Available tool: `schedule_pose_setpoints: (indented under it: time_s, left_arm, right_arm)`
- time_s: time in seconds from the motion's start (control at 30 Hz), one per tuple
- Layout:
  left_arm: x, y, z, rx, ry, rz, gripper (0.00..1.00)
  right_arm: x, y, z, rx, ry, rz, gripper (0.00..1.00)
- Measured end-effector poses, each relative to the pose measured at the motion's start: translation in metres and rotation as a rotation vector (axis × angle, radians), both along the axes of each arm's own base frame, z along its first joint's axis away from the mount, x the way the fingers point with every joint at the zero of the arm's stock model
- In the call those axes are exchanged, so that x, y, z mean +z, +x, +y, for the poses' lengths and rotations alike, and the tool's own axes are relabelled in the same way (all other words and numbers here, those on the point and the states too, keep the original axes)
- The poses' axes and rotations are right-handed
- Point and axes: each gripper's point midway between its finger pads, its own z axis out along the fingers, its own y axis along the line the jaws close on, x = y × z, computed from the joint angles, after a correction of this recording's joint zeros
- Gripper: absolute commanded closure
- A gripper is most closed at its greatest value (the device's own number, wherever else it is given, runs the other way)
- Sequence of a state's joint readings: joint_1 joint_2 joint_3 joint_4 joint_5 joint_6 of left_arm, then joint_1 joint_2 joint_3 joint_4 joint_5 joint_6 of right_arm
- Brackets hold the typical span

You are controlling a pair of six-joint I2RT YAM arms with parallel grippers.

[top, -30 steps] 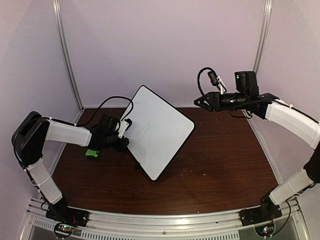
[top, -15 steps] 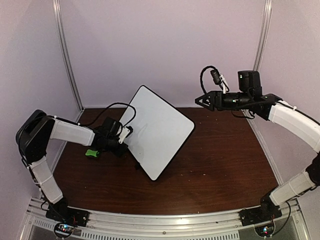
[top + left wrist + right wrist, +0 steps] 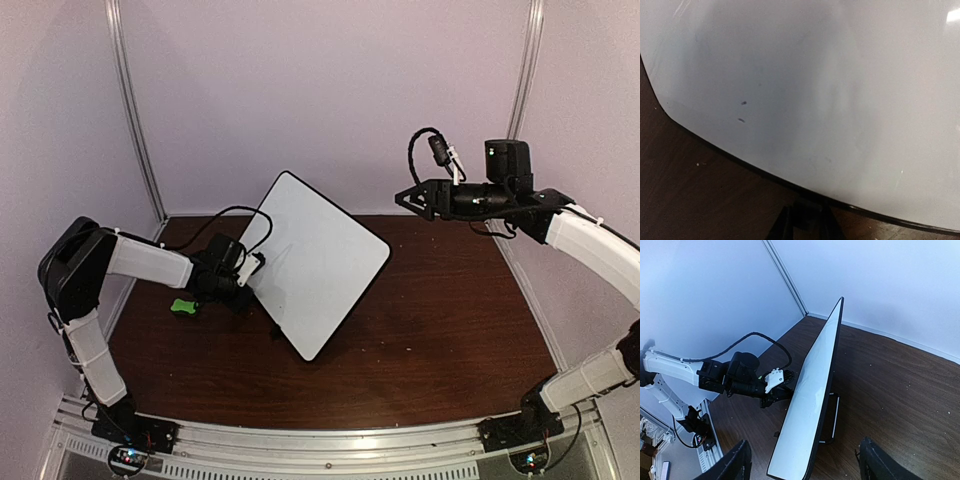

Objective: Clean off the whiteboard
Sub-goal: Move to the corner of the board.

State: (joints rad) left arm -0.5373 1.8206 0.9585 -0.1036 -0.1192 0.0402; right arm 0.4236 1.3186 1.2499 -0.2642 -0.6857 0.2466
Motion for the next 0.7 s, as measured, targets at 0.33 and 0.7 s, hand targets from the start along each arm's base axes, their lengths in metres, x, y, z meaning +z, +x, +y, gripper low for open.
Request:
schedule_pose_setpoints:
  time_s: [0.33, 0.7]
  left_arm:
    - [0.0, -0.002, -0.004, -0.027, -0.012, 0.011, 0.95]
    - [0.001, -0.009, -0.02, 0.04, -0.067, -0.007, 1.0]
  right_arm:
    - [0.006, -0.002, -0.001, -0.007, 0.016, -0.002, 0.25]
    - [0.007, -0.001, -0.002, -0.012, 0.018, -0.001, 0.25]
